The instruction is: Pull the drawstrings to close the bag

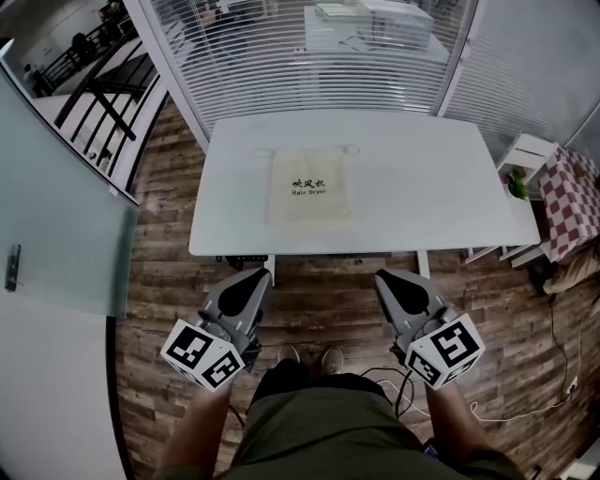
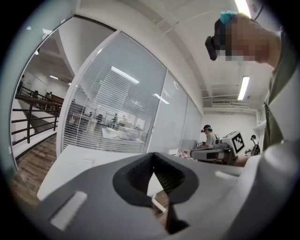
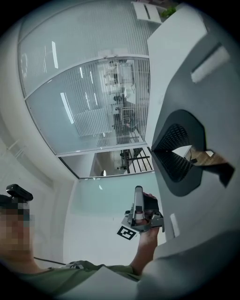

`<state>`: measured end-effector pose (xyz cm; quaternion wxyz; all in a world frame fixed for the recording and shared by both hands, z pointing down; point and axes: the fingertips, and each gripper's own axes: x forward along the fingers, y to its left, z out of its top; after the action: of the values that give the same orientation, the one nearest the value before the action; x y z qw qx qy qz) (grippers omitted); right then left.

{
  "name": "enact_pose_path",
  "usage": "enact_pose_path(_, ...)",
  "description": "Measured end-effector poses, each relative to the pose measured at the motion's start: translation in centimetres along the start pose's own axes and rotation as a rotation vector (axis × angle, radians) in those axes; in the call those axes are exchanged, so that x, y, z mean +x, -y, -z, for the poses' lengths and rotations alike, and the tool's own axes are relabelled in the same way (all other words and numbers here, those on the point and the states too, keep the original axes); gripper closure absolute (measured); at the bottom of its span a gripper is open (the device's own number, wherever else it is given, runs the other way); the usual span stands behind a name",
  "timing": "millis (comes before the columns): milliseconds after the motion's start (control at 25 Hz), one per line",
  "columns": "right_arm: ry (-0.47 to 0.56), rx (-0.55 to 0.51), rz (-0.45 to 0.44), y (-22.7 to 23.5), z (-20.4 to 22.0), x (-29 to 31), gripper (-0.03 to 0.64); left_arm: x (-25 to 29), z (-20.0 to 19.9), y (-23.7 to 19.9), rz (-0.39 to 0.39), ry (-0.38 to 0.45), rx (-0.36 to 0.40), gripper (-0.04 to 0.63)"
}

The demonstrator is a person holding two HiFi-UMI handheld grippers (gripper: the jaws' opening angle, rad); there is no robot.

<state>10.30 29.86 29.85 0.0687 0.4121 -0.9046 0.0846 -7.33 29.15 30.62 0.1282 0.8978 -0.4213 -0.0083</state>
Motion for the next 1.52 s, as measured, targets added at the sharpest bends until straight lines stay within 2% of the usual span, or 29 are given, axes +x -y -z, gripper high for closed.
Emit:
enact_pose_path(320, -0.031, 0.007, -0.005, 1.8, 1.0, -0.2, 0.606, 1.4, 0.4, 0.3, -0.013, -0.013, 0.000, 0.589)
enact_pose_path(680, -0.067, 0.010, -0.002, 3.9, 2.0, 2.5, 0.606, 4.1, 1.0, -2.0, -0.007, -0.026, -0.009, 0.589)
enact_pose_path(1520, -0.151, 0.021, 0.003, 7.3, 1.4, 18.0, 0.606, 11.1, 0.3, -16.3, 0.021, -0.071, -0.072, 0.589)
